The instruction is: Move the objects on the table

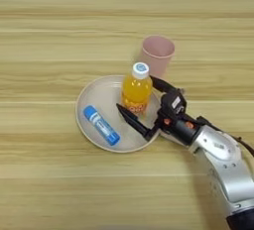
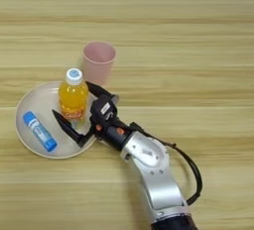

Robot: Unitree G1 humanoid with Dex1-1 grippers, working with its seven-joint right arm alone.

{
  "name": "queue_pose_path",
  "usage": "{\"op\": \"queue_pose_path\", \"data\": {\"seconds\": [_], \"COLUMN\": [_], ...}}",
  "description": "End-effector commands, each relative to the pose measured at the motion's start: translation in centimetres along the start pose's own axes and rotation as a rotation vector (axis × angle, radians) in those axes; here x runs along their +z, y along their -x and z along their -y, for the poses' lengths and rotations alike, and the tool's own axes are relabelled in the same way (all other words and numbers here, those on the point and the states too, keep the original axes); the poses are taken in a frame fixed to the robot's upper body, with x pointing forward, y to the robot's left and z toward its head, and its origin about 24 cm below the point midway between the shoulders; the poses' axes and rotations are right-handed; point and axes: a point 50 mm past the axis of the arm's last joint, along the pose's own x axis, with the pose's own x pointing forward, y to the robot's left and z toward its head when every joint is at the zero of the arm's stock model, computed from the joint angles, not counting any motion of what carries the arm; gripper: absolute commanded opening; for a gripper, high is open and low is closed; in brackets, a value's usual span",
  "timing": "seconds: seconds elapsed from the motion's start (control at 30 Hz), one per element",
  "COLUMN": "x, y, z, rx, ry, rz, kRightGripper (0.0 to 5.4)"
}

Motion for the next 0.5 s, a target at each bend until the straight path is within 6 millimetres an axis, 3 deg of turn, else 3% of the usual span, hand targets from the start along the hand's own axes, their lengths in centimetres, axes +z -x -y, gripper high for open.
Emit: {"op": "queue_pose_path", "data": {"seconds": [0.03, 0.5], "x": [3.3, 7.4], "y": [-0.8, -1.1], "z": [1.3, 1.6], "rx": [-0.038, -0.048], "ry": [0.082, 0.110], "rz": [0.137, 0.270], "kRightGripper": [5.37, 5.37]}}
